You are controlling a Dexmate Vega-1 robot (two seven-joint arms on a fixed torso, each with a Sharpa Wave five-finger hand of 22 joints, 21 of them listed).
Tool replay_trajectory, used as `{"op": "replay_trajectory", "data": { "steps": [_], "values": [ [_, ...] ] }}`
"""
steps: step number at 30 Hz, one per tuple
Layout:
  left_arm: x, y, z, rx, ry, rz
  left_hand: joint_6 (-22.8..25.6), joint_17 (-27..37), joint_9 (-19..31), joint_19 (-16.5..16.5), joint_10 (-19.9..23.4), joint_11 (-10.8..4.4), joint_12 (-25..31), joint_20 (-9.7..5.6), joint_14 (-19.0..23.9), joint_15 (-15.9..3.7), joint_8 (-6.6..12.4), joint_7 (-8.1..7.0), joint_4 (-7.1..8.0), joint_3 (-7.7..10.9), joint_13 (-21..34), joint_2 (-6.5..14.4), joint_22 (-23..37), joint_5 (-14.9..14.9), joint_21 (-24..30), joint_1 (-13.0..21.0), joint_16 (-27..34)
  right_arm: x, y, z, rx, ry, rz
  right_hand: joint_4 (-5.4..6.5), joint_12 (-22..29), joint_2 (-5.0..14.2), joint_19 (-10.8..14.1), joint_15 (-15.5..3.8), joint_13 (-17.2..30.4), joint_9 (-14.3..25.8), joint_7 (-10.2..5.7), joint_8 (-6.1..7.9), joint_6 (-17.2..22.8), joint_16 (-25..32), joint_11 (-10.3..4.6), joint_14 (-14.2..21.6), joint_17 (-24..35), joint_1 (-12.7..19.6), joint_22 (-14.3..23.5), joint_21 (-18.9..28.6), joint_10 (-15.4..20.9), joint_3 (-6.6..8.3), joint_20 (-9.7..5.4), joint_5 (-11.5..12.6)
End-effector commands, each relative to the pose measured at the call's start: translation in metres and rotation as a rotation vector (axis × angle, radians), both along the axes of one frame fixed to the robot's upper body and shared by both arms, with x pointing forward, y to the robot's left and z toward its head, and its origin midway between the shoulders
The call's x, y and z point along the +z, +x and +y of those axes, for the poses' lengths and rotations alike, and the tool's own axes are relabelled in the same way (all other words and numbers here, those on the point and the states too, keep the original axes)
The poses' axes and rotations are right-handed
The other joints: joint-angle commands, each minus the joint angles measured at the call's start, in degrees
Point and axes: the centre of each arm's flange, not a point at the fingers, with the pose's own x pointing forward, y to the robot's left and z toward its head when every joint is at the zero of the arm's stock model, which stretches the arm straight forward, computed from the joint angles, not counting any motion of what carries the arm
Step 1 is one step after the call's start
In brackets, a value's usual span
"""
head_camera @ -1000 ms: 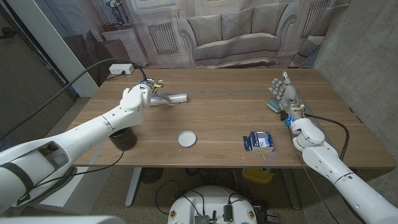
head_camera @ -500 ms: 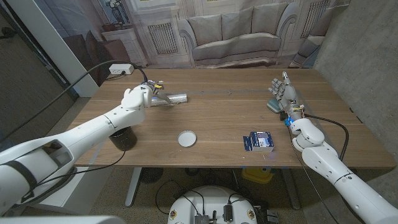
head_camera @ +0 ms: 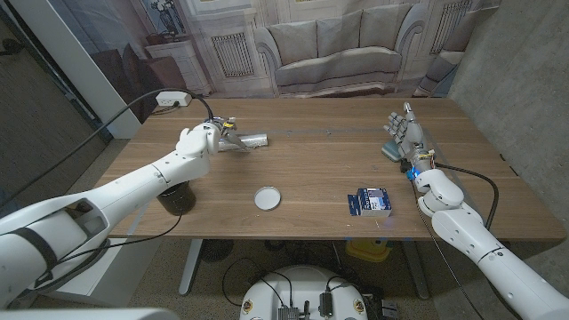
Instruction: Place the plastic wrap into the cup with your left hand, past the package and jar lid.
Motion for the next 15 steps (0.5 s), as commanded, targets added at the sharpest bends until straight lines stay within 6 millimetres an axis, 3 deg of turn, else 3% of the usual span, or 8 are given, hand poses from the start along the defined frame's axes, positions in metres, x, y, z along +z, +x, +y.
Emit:
{"op": "replay_trajectory", "data": {
  "steps": [1, 8, 15],
  "values": [
    [-0.0048, 0.0065, -0.0042, -0.006, -0.003, 0.011, 0.37, 0.19, 0.25, 0.52, 0.15, 0.03, -0.23, -3.05, 0.06, -4.52, -0.28, -0.29, -0.21, -0.04, 0.33, 0.3, 0.05, 0.28, -0.08, 0.61, -0.26, -0.0021, -0.001, -0.0018, -0.003, 0.004, 0.005, 0.13, -0.04, 0.18, 0.49, 0.04, 0.07, 0.15, -0.1, -0.06, 0.44, -0.14, 0.1, 0.63, 0.12, 0.02, 0.11, -0.13, 0.46, -0.25, -0.42, -0.16],
    [-0.0088, 0.0108, -0.0061, -0.009, -0.014, 0.017, 0.21, 0.17, 0.27, -0.31, -0.1, 0.12, -0.45, -3.0, -0.87, -4.43, -0.47, -0.24, -0.36, -0.12, 0.34, 0.61, 0.05, 0.24, -0.55, 1.29, -0.64, -0.0028, -0.0014, -0.0032, -0.006, 0.005, 0.006, 0.11, -0.06, 0.2, 0.56, 0.06, 0.07, 0.15, -0.11, -0.06, 0.45, -0.13, 0.11, 0.66, 0.12, 0.01, 0.12, -0.29, 0.43, -0.3, -0.42, -0.17],
    [-0.0122, 0.0147, -0.008, -0.009, -0.024, 0.028, 2.66, 0.17, 0.3, 2.08, 2.55, -0.44, 0.29, -3.16, 1.78, -5.39, 0.24, -0.79, -0.81, 0.25, 0.37, 1.86, 0.05, 0.11, 0.09, 3.31, 0.16, -0.0033, -0.0009, -0.0047, -0.007, 0.007, 0.01, 0.09, -0.06, 0.22, 0.63, 0.09, 0.07, 0.15, -0.13, -0.06, 0.46, -0.15, 0.14, 0.66, 0.12, 0.0, 0.12, -0.46, 0.45, -0.35, -0.42, -0.17]
  ]
}}
